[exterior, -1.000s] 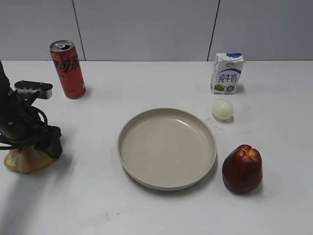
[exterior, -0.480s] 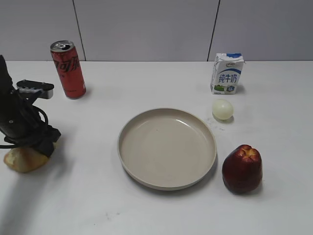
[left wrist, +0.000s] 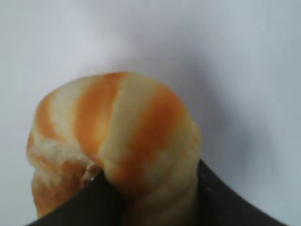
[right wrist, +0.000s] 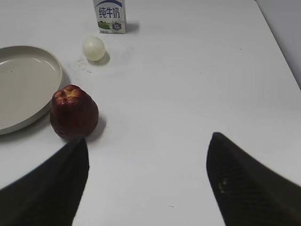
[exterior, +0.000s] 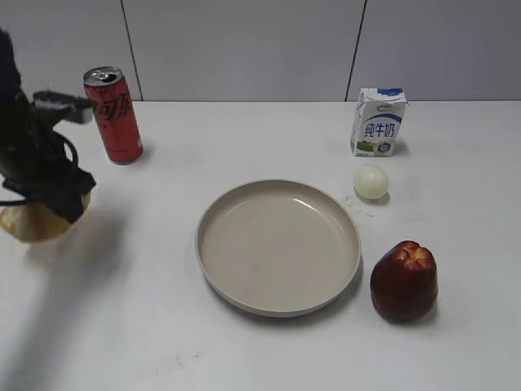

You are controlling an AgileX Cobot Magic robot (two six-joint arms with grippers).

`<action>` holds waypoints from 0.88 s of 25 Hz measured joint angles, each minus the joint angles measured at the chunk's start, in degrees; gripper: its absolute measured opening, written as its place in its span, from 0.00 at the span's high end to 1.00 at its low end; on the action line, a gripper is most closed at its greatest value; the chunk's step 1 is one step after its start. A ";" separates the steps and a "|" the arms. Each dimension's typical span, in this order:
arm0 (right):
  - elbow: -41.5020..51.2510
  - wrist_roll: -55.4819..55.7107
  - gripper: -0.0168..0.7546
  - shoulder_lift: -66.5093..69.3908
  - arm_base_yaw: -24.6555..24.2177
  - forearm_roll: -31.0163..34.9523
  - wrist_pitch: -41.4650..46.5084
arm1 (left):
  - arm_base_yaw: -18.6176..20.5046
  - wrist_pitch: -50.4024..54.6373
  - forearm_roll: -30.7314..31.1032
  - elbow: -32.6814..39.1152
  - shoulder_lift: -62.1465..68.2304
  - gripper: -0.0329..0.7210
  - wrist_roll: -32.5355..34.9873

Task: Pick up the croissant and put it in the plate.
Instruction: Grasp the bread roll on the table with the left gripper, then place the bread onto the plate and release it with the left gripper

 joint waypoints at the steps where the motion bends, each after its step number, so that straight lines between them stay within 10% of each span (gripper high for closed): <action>1: 0.00 0.00 0.22 0.00 0.00 0.00 0.00 | -1.03 1.73 0.98 -2.52 -0.05 0.61 0.14; 13: 0.00 0.00 0.22 0.00 0.00 0.00 0.00 | -27.03 -2.71 6.49 -20.89 5.45 0.62 0.39; 22: 0.00 0.00 0.22 0.00 0.00 0.00 0.00 | -33.83 -5.56 5.23 -20.89 14.79 0.55 0.44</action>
